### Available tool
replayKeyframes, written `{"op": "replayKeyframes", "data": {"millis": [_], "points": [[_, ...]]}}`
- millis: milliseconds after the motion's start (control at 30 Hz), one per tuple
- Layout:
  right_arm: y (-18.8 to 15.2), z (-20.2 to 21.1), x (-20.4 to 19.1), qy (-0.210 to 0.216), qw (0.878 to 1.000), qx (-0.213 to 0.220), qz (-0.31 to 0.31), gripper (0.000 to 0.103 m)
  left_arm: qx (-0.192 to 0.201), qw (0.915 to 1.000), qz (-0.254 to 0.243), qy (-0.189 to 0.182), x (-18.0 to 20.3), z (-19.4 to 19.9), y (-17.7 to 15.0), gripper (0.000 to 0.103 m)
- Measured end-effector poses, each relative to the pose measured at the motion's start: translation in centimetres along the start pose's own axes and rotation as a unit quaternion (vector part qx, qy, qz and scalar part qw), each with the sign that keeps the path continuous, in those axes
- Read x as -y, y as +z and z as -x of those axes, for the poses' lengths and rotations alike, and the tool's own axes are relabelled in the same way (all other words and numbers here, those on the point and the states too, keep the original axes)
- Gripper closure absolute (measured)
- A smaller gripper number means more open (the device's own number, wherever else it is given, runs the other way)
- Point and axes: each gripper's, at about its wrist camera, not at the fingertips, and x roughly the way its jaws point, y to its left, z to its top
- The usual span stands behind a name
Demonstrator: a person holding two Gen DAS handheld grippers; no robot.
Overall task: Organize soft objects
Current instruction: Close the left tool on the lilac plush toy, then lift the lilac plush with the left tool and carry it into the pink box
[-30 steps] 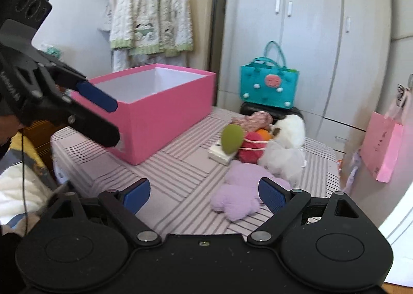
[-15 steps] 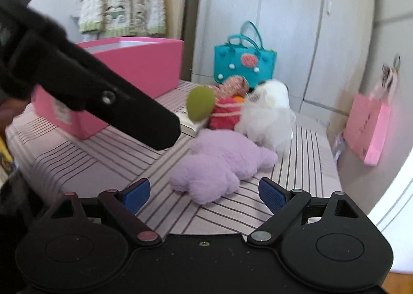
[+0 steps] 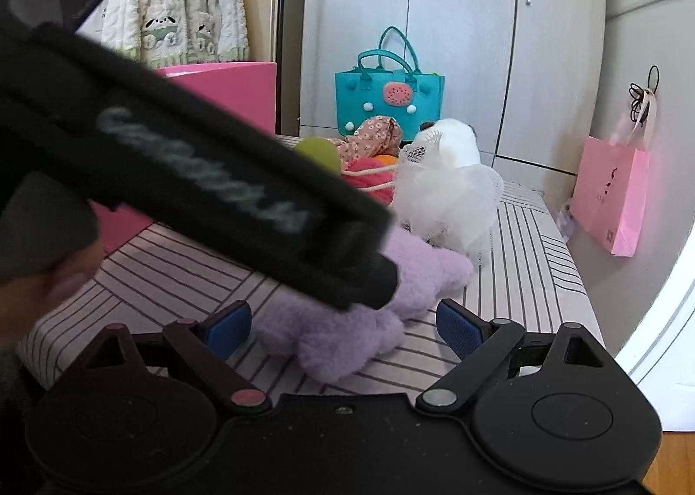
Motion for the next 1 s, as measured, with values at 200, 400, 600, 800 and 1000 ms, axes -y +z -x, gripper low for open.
{"op": "replayKeyframes", "data": {"millis": [200,400,600,800,1000], "points": [[0.0,-0.2,1.0,-0.002,1.000,-0.002,-0.031,0.027,-0.021,0.9992,0.024,-0.025,-1.0,-1.1,0.1,0.037],[0.1,-0.1,1.3,0.012,0.999,-0.009,-0.044,0.043,-0.017,0.9986,0.034,-0.038,-0.8,-1.4,-0.4,0.048],[0.1,0.0,1.1,0.013,0.998,-0.009,-0.060,0.045,-0.013,0.9987,0.036,-0.034,-0.4,-1.0,-0.5,0.056],[0.1,0.5,0.9,0.022,0.997,-0.015,-0.073,0.046,-0.023,0.9986,0.035,-0.031,-0.2,-0.2,-0.7,0.056],[0.5,1.5,0.7,0.045,0.995,-0.035,-0.087,0.046,-0.046,0.9970,0.049,-0.037,-0.5,0.7,-0.9,0.056]]}}
